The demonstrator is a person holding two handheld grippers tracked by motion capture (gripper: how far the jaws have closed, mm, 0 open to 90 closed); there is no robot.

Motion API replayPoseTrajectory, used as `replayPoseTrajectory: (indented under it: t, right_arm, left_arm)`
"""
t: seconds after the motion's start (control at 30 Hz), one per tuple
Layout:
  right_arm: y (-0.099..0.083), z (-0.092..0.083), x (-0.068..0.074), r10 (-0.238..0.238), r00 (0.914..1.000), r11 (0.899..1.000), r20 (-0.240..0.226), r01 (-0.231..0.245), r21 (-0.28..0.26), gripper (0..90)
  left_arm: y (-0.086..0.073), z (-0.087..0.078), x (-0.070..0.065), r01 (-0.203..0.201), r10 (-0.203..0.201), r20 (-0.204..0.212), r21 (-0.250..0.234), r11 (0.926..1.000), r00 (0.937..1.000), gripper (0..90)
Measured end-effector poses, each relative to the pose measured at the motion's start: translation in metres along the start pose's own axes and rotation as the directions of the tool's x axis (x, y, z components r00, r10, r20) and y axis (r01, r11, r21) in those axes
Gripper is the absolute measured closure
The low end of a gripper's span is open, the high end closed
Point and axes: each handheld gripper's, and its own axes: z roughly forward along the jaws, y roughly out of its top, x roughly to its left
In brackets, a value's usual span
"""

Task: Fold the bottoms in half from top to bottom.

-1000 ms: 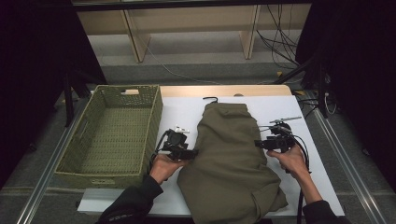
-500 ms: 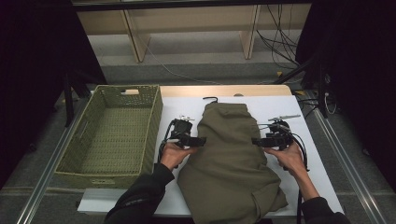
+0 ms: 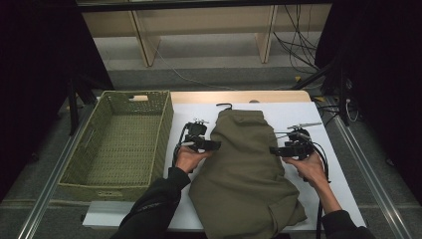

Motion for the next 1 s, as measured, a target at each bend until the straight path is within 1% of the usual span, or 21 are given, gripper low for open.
replayPoseTrajectory:
  t: [0.17, 0.23, 0.27, 0.33, 0.37, 0.4, 0.47, 0.5, 0.57, 0.63, 0.73, 0.87, 0.93, 0.97, 1.0]
  right_arm:
    - [0.001, -0.001, 0.0, 0.001, 1.0, 1.0, 0.005, -0.001, 0.002, 30.2]
    - [0.003, 0.0, -0.001, 0.004, 1.0, 1.0, 0.007, -0.004, 0.003, 31.2]
    - [0.005, 0.001, -0.001, 0.001, 0.9999, 1.0, 0.011, -0.001, 0.005, 31.7]
    - [0.01, 0.003, -0.003, 0.011, 0.9998, 1.0, 0.017, -0.011, 0.019, 32.2]
    - [0.012, 0.005, -0.004, 0.015, 0.9997, 0.999, 0.019, -0.015, 0.028, 32.5]
    - [0.015, 0.006, -0.005, 0.014, 0.9998, 0.999, 0.017, -0.014, 0.038, 32.9]
    - [0.02, 0.011, -0.005, 0.018, 0.9996, 0.998, 0.023, -0.019, 0.052, 33.8]
    - [0.023, 0.013, -0.005, 0.028, 0.9993, 0.998, 0.025, -0.03, 0.062, 34.4]
    - [0.029, 0.018, -0.006, 0.033, 0.9993, 0.997, 0.018, -0.034, 0.075, 34.9]
    - [0.035, 0.025, -0.007, 0.027, 0.9993, 0.994, 0.024, -0.03, 0.107, 35.9]
    - [0.043, 0.035, -0.008, 0.038, 0.9986, 0.99, 0.036, -0.043, 0.136, 37.0]
    - [0.05, 0.048, -0.013, 0.052, 0.9975, 0.984, 0.048, -0.059, 0.166, 39.1]
    - [0.052, 0.053, -0.016, 0.072, 0.9967, 0.981, 0.038, -0.078, 0.176, 39.9]
    - [0.053, 0.055, -0.016, 0.075, 0.9966, 0.981, 0.034, -0.08, 0.176, 40.4]
    - [0.054, 0.058, -0.016, 0.077, 0.9962, 0.98, 0.04, -0.083, 0.181, 41.1]
  left_arm:
    - [0.003, 0.009, 0.002, 0.007, -0.007, 0.014, 0.011, 0.9999, 0.9999, 36.1]
    - [0.005, 0.013, 0.003, 0.018, -0.018, 0.017, 0.011, 0.9998, 0.9997, 40.0]
    - [0.006, 0.015, 0.003, 0.028, -0.028, 0.016, 0.008, 0.9996, 0.9995, 40.4]
    - [0.008, 0.02, 0.003, 0.037, -0.037, 0.023, 0.01, 0.9993, 0.999, 43.8]
    - [0.008, 0.021, 0.002, 0.032, -0.032, 0.026, 0.013, 0.9994, 0.9991, 46.1]
    - [0.009, 0.022, 0.001, 0.027, -0.028, 0.027, 0.014, 0.9995, 0.9992, 49.3]
    - [0.01, 0.024, -0.001, 0.022, -0.023, 0.04, 0.021, 0.9995, 0.9989, 60.8]
    - [0.011, 0.024, -0.002, 0.017, -0.018, 0.043, 0.023, 0.9996, 0.9989, 67.3]
    - [0.013, 0.024, -0.004, 0.006, -0.007, 0.044, 0.025, 0.9997, 0.999, 77.3]
    - [0.015, 0.024, -0.006, -0.003, 0.001, 0.048, 0.029, 0.9996, 0.9988, 84.7]
    - [0.017, 0.022, -0.008, -0.013, 0.012, 0.051, 0.029, 0.9995, 0.9986, 86.6]
    - [0.019, 0.02, -0.007, -0.014, 0.013, 0.058, 0.026, 0.9996, 0.9982, 87.1]
    - [0.018, 0.02, -0.006, -0.016, 0.015, 0.059, 0.03, 0.9994, 0.9981, 87.2]
    - [0.018, 0.02, -0.006, -0.015, 0.013, 0.061, 0.03, 0.9994, 0.9981, 87.2]
    - [0.017, 0.02, -0.006, -0.016, 0.014, 0.061, 0.032, 0.9994, 0.998, 87.2]
